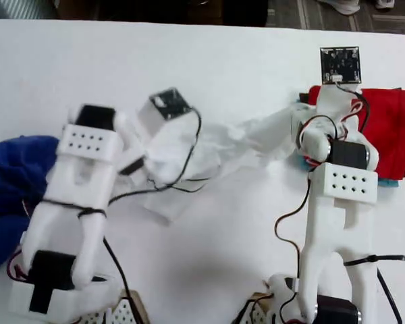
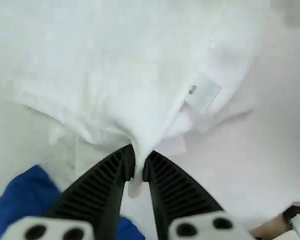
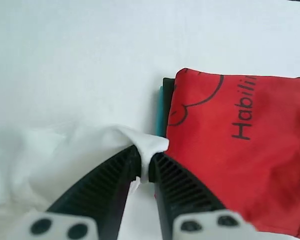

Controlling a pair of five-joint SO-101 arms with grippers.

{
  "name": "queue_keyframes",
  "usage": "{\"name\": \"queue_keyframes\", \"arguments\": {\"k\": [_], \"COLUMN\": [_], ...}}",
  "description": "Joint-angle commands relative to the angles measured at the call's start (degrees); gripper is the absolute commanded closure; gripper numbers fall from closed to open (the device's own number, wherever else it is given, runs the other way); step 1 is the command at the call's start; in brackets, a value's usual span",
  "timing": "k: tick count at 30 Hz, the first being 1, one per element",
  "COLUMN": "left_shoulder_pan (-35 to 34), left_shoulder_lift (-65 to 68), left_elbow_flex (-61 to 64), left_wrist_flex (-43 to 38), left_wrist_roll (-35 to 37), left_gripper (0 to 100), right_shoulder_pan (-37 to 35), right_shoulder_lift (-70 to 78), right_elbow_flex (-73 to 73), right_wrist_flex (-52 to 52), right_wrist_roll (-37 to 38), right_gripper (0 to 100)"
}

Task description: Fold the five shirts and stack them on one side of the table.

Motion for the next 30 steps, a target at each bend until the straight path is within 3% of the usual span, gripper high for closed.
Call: {"name": "queue_keyframes", "arguments": {"k": [1,6,10,20,25,30], "left_shoulder_pan": [-0.4,-0.4,1.2,4.1,4.1,4.2], "left_shoulder_lift": [-2.6,-2.9,-2.4,-1.9,-1.9,-1.9], "left_elbow_flex": [-11.8,-18.9,-12.4,10.9,15.2,15.3], "left_wrist_flex": [6.9,11.9,12.8,-2.5,-6.2,-7.6], "left_wrist_roll": [0.2,0.3,2.5,3.1,3.3,7.0], "left_gripper": [97,97,97,97,96,86], "right_shoulder_pan": [0.0,0.1,0.6,0.5,0.5,0.3], "right_shoulder_lift": [-2.0,-1.8,-1.8,-1.8,-1.8,-1.8], "right_elbow_flex": [-4.2,-17.9,-23.7,-22.5,-22.5,-22.5], "right_wrist_flex": [0.4,8.0,11.7,12.6,12.6,12.6], "right_wrist_roll": [-0.2,0.3,0.4,0.4,0.4,0.4], "right_gripper": [97.8,97.8,97.8,97.8,97.8,97.8]}}
